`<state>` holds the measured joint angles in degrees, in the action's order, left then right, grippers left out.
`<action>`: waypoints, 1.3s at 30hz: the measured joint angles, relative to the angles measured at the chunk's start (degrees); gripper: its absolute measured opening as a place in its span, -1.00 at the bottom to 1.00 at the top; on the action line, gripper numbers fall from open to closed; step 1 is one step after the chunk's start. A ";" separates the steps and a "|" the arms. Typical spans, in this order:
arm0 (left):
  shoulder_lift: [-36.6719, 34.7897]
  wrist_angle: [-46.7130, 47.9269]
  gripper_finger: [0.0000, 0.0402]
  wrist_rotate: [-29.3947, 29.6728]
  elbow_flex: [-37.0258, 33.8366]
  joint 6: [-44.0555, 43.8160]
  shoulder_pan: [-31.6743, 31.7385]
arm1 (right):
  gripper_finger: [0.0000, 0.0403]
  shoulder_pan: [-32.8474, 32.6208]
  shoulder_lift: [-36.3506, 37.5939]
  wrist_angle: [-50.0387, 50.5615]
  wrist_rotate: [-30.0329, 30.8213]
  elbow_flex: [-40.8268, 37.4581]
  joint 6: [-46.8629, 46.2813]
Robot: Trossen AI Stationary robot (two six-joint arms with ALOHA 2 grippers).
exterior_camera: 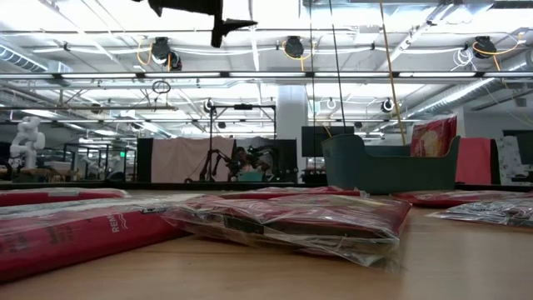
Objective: Sort popcorn bags into baskets
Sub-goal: Put the popcorn bag into the blue bin
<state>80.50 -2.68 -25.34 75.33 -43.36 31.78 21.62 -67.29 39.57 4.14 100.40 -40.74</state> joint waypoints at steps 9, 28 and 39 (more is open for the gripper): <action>-0.08 9.91 0.33 -0.06 0.00 3.83 -0.58 | -0.93 9.41 -7.63 22.90 -4.44 15.18 7.88; -0.03 17.58 0.17 1.46 -0.02 6.18 -4.48 | -0.92 27.56 -23.05 49.46 -5.66 16.86 25.63; -0.03 17.93 0.17 4.02 -0.02 6.28 -7.18 | -0.92 35.72 -24.41 48.87 -5.56 7.80 26.81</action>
<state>80.47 15.25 -21.32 75.31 -37.08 24.60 57.34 -91.70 88.44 -1.42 108.20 -13.93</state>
